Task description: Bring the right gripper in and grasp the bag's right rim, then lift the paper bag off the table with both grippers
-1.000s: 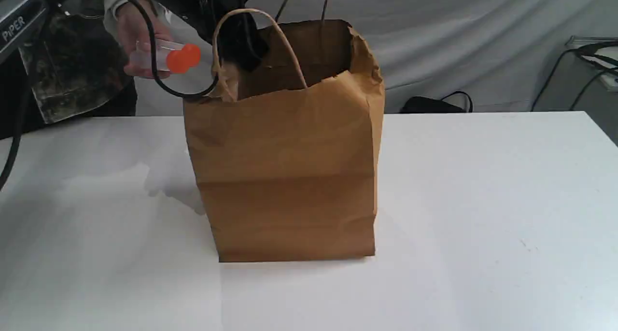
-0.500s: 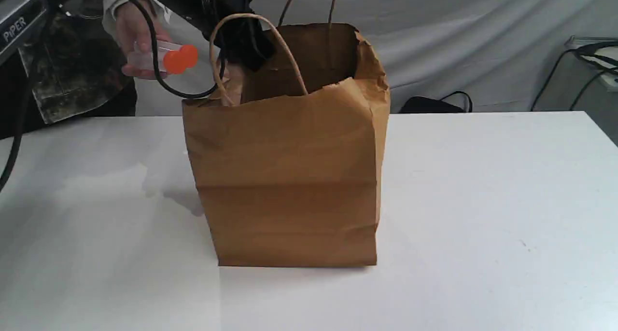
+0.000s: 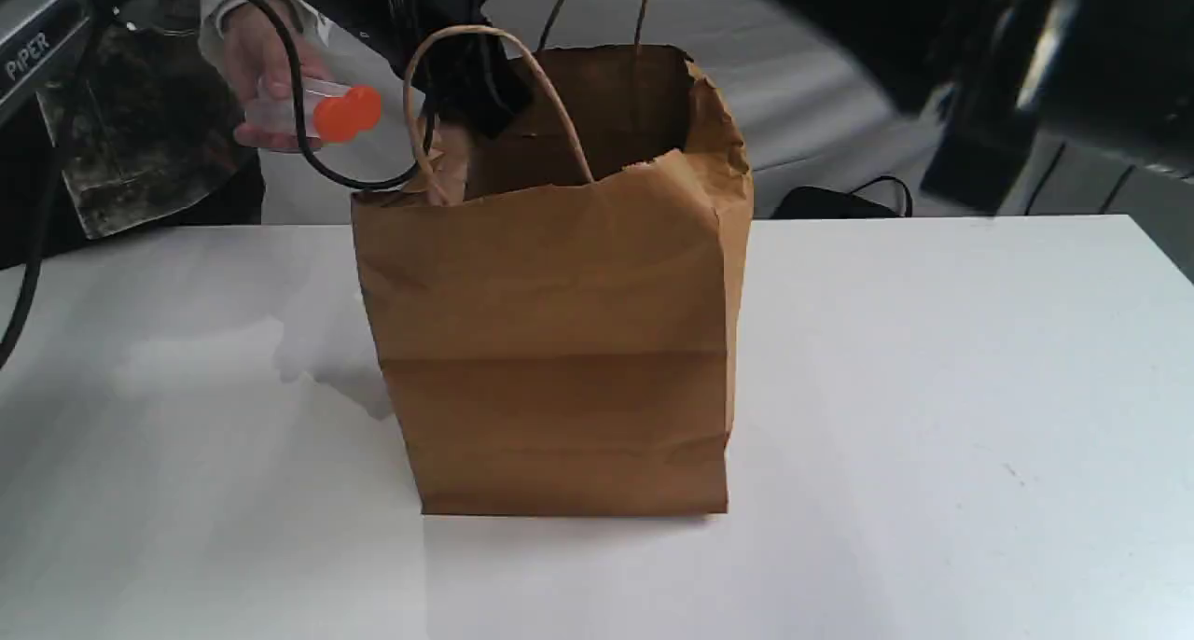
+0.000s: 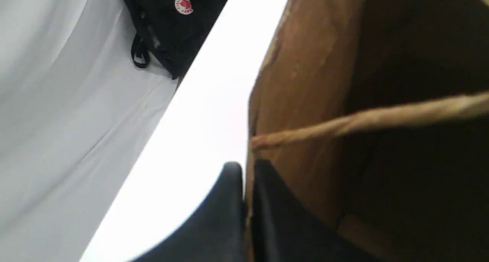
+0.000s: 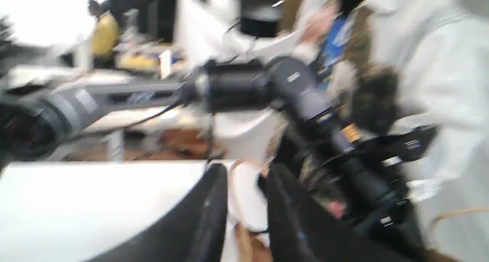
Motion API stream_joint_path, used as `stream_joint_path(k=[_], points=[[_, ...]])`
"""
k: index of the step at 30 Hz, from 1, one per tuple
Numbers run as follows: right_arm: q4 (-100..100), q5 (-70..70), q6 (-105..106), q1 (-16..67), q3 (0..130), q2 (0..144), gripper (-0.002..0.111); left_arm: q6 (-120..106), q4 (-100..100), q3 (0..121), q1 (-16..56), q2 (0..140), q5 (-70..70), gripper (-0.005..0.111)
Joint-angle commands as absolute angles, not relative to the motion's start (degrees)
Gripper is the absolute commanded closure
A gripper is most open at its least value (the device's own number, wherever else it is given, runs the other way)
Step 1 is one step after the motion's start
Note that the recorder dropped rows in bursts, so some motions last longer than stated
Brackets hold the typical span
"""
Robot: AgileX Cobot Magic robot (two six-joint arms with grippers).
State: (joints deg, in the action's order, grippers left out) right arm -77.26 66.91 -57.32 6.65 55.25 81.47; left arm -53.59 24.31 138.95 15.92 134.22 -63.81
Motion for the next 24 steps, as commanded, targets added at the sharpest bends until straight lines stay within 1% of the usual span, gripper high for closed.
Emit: stream_joint_path(k=[1,2,3,5,8,12,16,20,22,24], points=[[-86.0,70.0,-61.8,6.7,61.3,88.5,0.049,-53.2,25.1,138.7,15.9,134.2,-64.5,0.107],[-85.5,70.0,-60.7,6.7,62.0,90.1,0.038,-53.1,25.1,138.7,15.9,134.2,-64.5,0.107],[-84.3,70.0,-59.2,6.8,62.2,91.5,0.032,-53.1,25.1,138.7,15.9,134.2,-64.6,0.107],[-81.7,70.0,-56.2,6.9,62.2,93.6,0.03,-53.0,25.1,138.7,15.9,134.2,-64.9,0.107],[-77.0,70.0,-51.9,8.3,62.2,96.6,0.033,-52.8,25.1,138.7,15.9,134.2,-64.9,0.107],[-71.3,70.0,-47.3,11.5,62.9,98.8,0.033,-52.5,25.1,138.7,15.9,134.2,-64.9,0.107],[-73.4,67.3,-52.4,14.6,68.7,100.6,0.034,-52.3,25.1,138.7,15.9,134.2,-65.8,0.107],[-74.2,59.2,-59.6,16.7,74.7,102.7,0.036,-52.5,24.7,138.7,15.9,134.2,-67.6,0.107],[-74.5,56.1,-61.6,16.8,75.5,103.2,0.041,-52.5,24.6,138.7,15.9,134.2,-67.7,0.107],[-75.4,55.8,-62.3,17.2,75.5,103.3,0.054,-52.5,24.6,138.7,15.9,134.2,-67.3,0.107]])
